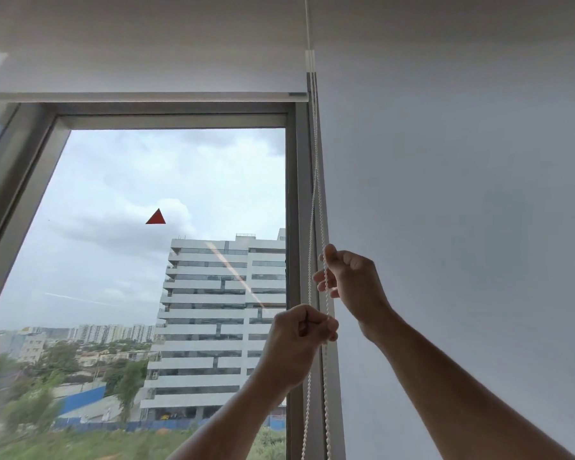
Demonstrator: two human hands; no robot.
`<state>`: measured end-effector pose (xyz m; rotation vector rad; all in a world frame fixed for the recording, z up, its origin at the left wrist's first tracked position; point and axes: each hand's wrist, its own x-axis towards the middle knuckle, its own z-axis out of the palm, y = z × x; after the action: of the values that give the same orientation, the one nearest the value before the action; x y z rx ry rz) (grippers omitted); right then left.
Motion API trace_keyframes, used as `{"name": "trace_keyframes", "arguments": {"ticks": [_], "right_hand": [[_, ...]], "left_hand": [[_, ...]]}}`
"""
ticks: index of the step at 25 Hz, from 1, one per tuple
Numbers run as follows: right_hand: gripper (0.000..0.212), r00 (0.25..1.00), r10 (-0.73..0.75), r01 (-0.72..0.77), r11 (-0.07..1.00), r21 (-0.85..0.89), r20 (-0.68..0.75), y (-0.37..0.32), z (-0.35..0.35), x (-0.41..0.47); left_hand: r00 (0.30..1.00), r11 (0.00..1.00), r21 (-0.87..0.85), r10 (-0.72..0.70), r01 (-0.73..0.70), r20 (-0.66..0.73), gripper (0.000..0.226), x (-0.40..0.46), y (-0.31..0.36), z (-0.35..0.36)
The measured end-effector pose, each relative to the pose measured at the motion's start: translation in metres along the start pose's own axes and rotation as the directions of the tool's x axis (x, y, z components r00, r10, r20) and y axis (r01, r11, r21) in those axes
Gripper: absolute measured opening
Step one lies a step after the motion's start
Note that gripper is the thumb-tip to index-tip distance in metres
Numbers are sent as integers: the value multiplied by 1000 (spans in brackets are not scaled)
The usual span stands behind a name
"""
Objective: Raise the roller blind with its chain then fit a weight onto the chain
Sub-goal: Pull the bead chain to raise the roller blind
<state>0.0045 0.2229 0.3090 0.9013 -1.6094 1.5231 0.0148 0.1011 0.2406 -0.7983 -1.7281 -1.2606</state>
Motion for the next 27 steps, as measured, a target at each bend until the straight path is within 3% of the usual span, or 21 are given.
{"name": "trace_keyframes", "arguments": {"ticks": [3,8,11,14,18,22,27], "right_hand": [[27,999,24,-25,997,76,24,-10,11,6],[37,996,-65,67,997,39,-56,0,17,-7],[33,987,-129,128,992,-16,-98,2,17,-12],[31,983,-158,154,987,-46,-91,7,21,-22],[38,986,-153,151,988,-30,-64,18,26,-43],[38,996,-83,83,997,-4,-8,35,26,-58],[30,996,-57,55,998,31,68,40,17,-61]], "left_hand": [[999,1000,-7,-27,27,29,21,-10,-6,-2],[995,995,102,8,-18,97,8,-17,-8,-15],[993,989,143,8,-26,121,44,-14,-4,-26],[998,982,178,60,-57,-15,65,1,2,-29],[986,975,176,149,-135,-73,54,25,22,-21],[987,984,168,82,-59,-138,29,47,41,-11],[981,989,150,44,-16,-187,23,51,40,-6]]}}
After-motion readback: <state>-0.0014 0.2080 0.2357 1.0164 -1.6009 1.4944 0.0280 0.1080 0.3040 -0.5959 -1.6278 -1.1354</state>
